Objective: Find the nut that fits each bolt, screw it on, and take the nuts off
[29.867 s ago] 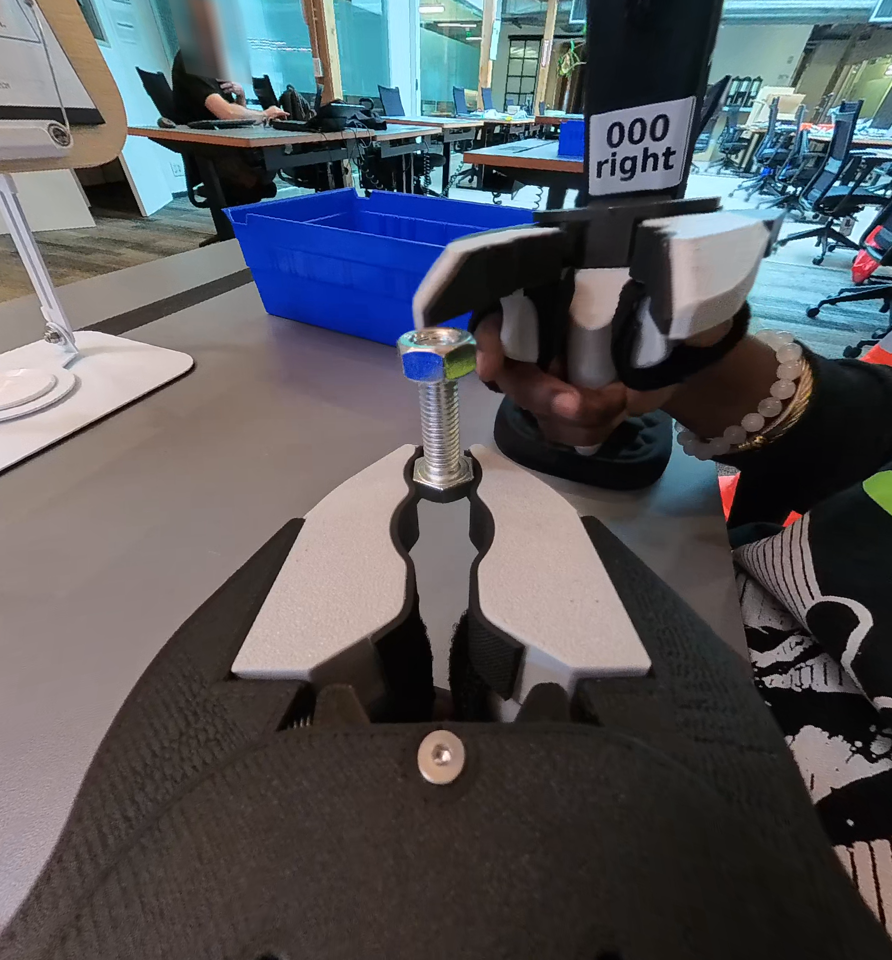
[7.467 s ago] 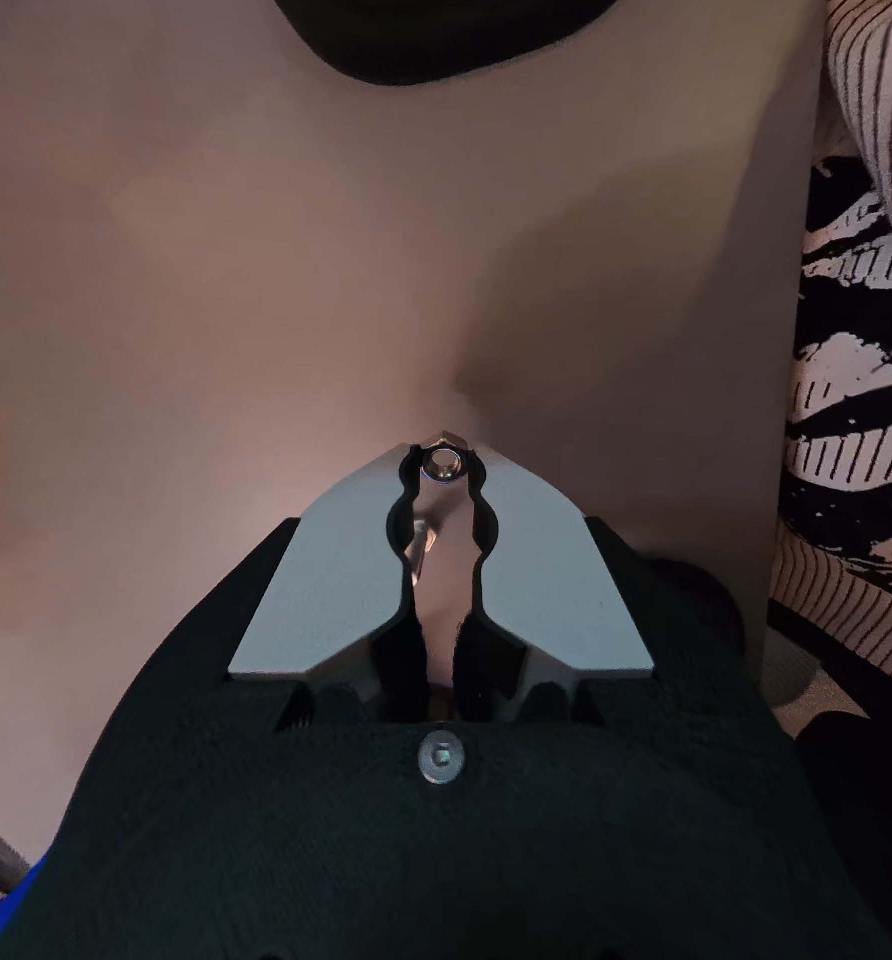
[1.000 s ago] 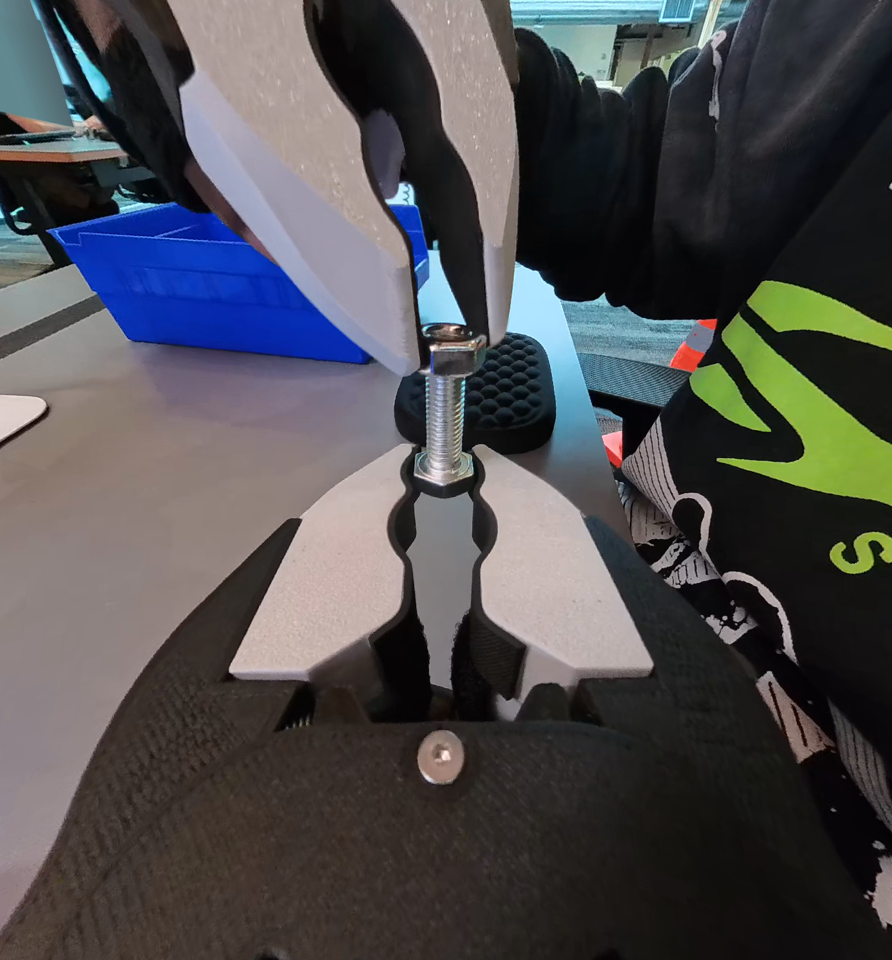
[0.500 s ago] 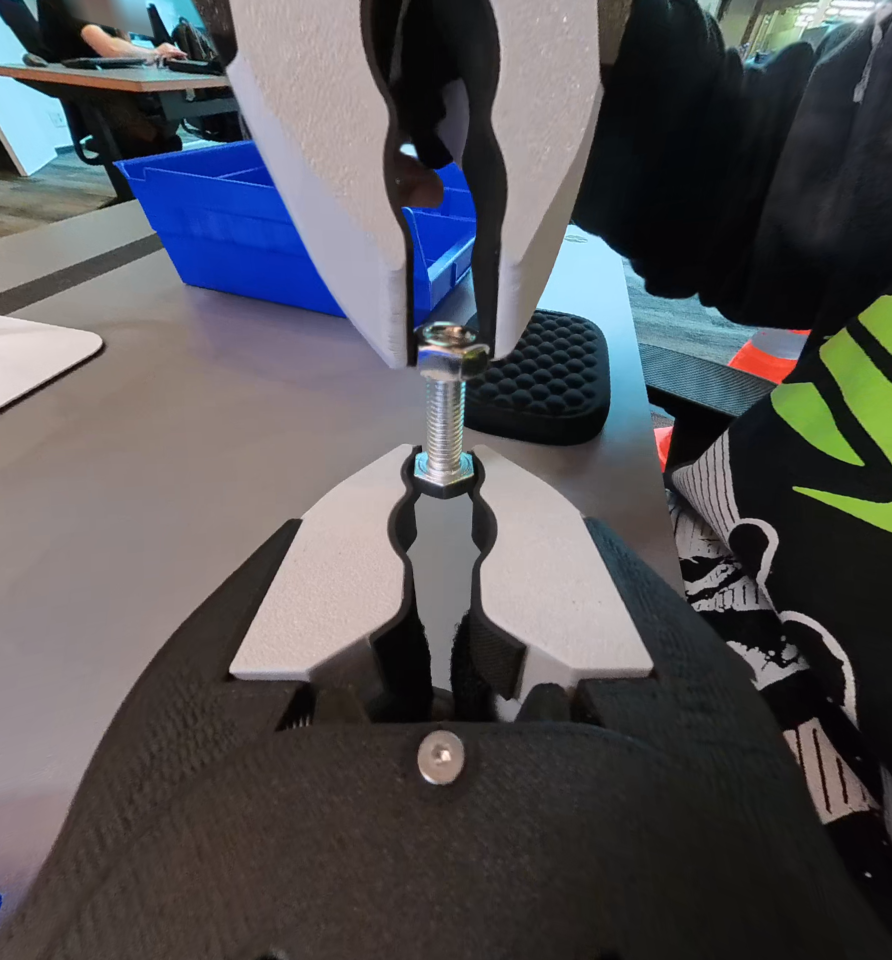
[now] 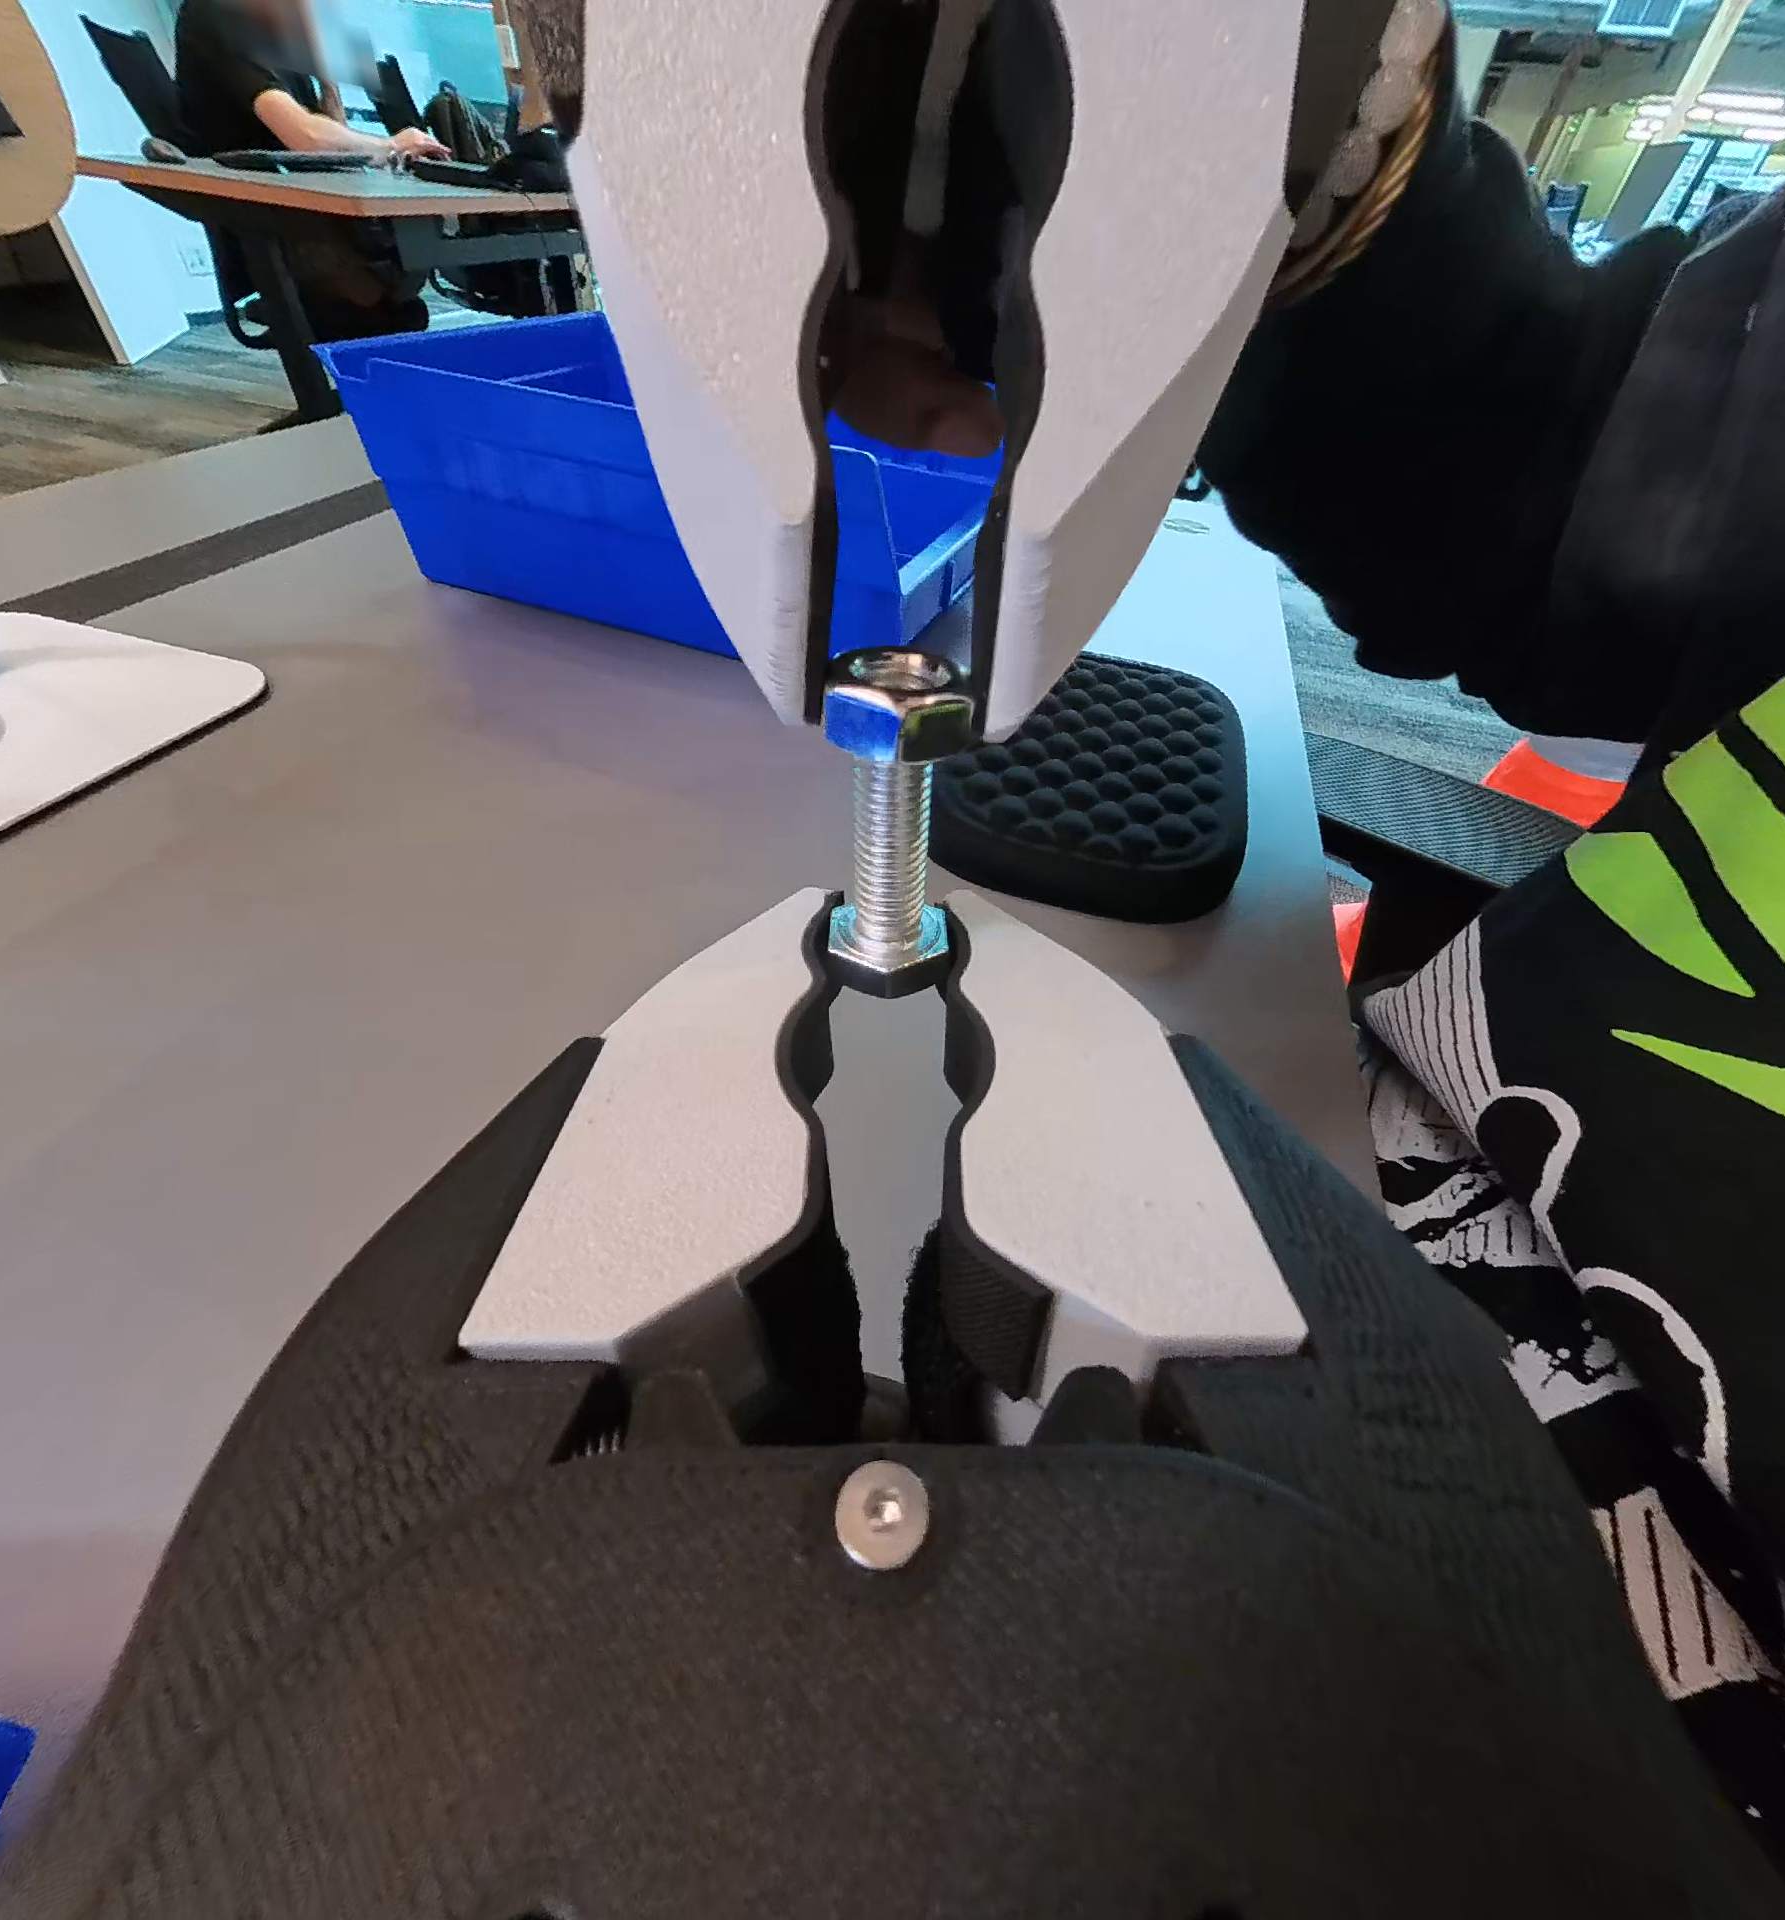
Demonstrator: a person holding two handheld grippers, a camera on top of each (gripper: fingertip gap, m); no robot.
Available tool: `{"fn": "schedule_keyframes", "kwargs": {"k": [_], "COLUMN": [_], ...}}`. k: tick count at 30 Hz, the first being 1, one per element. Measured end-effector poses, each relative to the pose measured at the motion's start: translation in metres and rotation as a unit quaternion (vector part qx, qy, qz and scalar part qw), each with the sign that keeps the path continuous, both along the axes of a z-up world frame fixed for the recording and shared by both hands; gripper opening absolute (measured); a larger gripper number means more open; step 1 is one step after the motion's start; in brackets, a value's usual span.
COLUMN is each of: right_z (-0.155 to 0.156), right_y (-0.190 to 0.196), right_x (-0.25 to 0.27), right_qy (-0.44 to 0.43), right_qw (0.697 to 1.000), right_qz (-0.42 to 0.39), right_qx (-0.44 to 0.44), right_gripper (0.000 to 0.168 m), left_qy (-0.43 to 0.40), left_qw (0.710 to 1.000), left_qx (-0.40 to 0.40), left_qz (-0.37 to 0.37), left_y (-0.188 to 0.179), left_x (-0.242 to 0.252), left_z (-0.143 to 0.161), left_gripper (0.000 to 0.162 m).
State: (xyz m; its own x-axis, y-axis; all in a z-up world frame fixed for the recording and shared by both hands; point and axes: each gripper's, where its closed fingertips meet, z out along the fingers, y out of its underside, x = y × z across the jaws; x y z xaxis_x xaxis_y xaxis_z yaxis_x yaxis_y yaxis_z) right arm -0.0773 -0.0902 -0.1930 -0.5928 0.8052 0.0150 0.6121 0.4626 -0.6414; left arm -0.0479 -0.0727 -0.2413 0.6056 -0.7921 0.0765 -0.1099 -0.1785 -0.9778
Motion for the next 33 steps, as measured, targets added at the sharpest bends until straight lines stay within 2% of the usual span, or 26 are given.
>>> {"fn": "schedule_keyframes", "kwargs": {"k": [10, 15, 18, 24, 28, 33], "right_z": [0.001, 0.001, 0.008, 0.019, 0.018, 0.018], "right_y": [-0.001, -0.003, -0.007, -0.007, -0.009, -0.013], "right_x": [-0.002, -0.002, -0.005, -0.009, -0.006, -0.003], "right_qy": [0.01, 0.019, 0.063, 0.225, 0.281, 0.292], "right_qw": [1.0, 1.0, 0.996, 0.947, 0.923, 0.919], "right_qz": [-0.005, -0.006, -0.018, -0.088, -0.111, -0.107], "right_qx": [0.004, -0.007, -0.055, -0.21, -0.239, -0.243], "right_gripper": [0.021, 0.044, 0.058, 0.069, 0.066, 0.06], "left_qy": [-0.01, -0.012, -0.021, -0.037, -0.034, -0.034], "left_qw": [1.0, 1.0, 1.0, 0.999, 0.999, 0.999], "left_qx": [0.004, 0.006, 0.012, 0.018, 0.019, 0.018], "left_qz": [-0.002, -0.002, 0.001, 0.005, 0.005, 0.006], "left_y": [-0.001, -0.001, -0.001, -0.002, -0.002, -0.002], "left_x": [-0.001, -0.002, -0.003, -0.007, -0.006, -0.006], "left_z": [0.003, 0.004, 0.006, 0.011, 0.011, 0.01], "left_gripper": [0.017, 0.017, 0.017, 0.017, 0.017, 0.017]}}
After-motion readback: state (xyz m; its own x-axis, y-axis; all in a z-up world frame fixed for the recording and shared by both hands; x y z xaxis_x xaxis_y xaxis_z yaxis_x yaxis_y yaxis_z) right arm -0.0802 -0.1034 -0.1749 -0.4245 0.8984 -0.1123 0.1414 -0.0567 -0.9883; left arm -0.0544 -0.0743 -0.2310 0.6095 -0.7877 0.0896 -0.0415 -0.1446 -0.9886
